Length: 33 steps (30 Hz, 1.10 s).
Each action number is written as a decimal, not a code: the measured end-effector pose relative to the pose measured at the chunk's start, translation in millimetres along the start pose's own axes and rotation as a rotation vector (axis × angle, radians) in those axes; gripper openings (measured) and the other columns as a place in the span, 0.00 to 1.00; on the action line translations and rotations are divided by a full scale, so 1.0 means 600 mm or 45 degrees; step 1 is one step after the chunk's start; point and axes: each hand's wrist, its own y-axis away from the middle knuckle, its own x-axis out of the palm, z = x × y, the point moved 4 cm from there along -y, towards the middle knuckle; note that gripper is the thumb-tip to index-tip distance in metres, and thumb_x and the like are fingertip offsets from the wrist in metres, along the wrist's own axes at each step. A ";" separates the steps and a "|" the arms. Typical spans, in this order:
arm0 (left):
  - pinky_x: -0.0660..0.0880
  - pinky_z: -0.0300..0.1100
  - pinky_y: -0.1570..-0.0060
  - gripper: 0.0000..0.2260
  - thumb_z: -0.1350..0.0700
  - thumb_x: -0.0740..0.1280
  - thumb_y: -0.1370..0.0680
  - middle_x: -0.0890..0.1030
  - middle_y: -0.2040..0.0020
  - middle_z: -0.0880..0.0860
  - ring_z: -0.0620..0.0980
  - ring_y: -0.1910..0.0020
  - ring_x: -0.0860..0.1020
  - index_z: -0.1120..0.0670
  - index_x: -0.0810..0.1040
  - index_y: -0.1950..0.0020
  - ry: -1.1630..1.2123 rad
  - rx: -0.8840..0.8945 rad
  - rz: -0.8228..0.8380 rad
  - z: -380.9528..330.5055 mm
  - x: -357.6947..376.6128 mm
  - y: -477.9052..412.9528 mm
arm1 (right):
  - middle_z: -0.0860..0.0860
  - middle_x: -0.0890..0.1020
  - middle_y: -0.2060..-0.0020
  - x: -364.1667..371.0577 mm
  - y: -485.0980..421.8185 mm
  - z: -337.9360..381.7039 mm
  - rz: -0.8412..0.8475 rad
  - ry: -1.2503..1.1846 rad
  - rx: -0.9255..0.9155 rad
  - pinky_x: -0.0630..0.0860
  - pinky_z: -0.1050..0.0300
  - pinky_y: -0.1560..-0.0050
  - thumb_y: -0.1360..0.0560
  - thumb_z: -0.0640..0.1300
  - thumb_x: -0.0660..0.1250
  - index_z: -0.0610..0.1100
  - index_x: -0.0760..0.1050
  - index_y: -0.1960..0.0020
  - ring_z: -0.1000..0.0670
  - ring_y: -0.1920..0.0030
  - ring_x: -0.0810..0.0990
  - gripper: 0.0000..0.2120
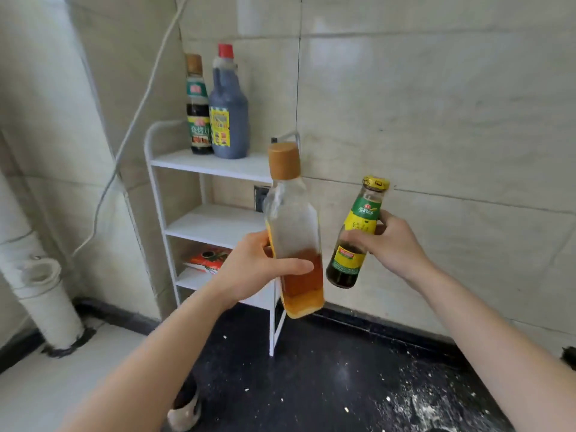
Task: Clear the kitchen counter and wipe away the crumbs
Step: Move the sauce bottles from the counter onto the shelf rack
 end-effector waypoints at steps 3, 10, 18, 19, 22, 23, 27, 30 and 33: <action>0.73 0.29 0.69 0.13 0.46 0.76 0.38 0.84 0.61 0.43 0.38 0.63 0.81 0.46 0.82 0.55 0.007 0.142 -0.111 -0.080 -0.074 -0.005 | 0.53 0.84 0.58 -0.003 -0.017 0.104 -0.033 -0.066 -0.101 0.75 0.58 0.61 0.42 0.53 0.77 0.52 0.74 0.50 0.55 0.59 0.83 0.23; 0.76 0.36 0.65 0.13 0.44 0.75 0.38 0.85 0.61 0.46 0.41 0.64 0.82 0.47 0.83 0.57 -0.057 0.323 -0.385 -0.206 -0.251 -0.047 | 0.51 0.83 0.60 0.023 -0.077 0.320 -0.102 -0.159 -0.373 0.76 0.57 0.61 0.37 0.50 0.76 0.50 0.74 0.49 0.55 0.63 0.82 0.19; 0.75 0.41 0.65 0.12 0.49 0.77 0.38 0.84 0.62 0.47 0.47 0.60 0.82 0.50 0.81 0.59 0.006 0.300 -0.674 -0.213 -0.341 -0.167 | 0.48 0.83 0.58 0.091 -0.195 0.416 -0.238 -0.271 -0.363 0.80 0.45 0.48 0.37 0.48 0.76 0.49 0.74 0.55 0.47 0.57 0.83 0.14; 0.74 0.39 0.66 0.12 0.50 0.77 0.38 0.83 0.63 0.47 0.46 0.61 0.81 0.51 0.80 0.59 -0.014 0.290 -0.692 -0.206 -0.343 -0.184 | 0.47 0.82 0.57 0.101 -0.211 0.415 -0.260 -0.257 -0.341 0.80 0.44 0.47 0.37 0.47 0.76 0.49 0.74 0.56 0.46 0.55 0.83 0.14; 0.73 0.36 0.69 0.10 0.51 0.76 0.37 0.82 0.66 0.45 0.41 0.65 0.79 0.52 0.80 0.61 -0.038 0.283 -0.733 -0.180 -0.334 -0.228 | 0.47 0.81 0.57 0.126 -0.253 0.396 -0.270 -0.169 -0.269 0.79 0.46 0.47 0.39 0.45 0.77 0.49 0.74 0.56 0.45 0.53 0.82 0.16; 0.72 0.35 0.69 0.09 0.51 0.76 0.37 0.82 0.68 0.44 0.40 0.66 0.79 0.51 0.80 0.62 -0.019 0.287 -0.734 -0.172 -0.331 -0.243 | 0.48 0.80 0.58 0.132 -0.265 0.388 -0.264 -0.127 -0.250 0.79 0.47 0.48 0.39 0.44 0.78 0.48 0.74 0.56 0.45 0.53 0.82 0.16; 0.69 0.30 0.74 0.05 0.53 0.74 0.35 0.80 0.71 0.42 0.36 0.69 0.77 0.49 0.78 0.66 0.024 0.307 -0.753 -0.154 -0.317 -0.295 | 0.47 0.83 0.55 0.141 -0.307 0.364 -0.193 0.050 -0.148 0.79 0.52 0.50 0.39 0.42 0.80 0.47 0.78 0.55 0.48 0.54 0.82 0.16; 0.75 0.36 0.71 0.04 0.54 0.73 0.35 0.81 0.70 0.44 0.42 0.69 0.79 0.50 0.79 0.66 -0.030 0.323 -0.786 -0.141 -0.308 -0.319 | 0.47 0.84 0.54 0.144 -0.326 0.347 -0.147 0.141 -0.074 0.74 0.58 0.52 0.39 0.42 0.80 0.43 0.82 0.51 0.49 0.54 0.81 0.17; 0.74 0.42 0.73 0.10 0.51 0.73 0.36 0.81 0.70 0.50 0.48 0.70 0.79 0.57 0.79 0.64 -0.103 0.301 -0.789 -0.129 -0.295 -0.339 | 0.47 0.84 0.55 0.150 -0.336 0.341 -0.121 0.184 -0.041 0.73 0.58 0.53 0.39 0.40 0.79 0.41 0.83 0.50 0.49 0.53 0.80 0.17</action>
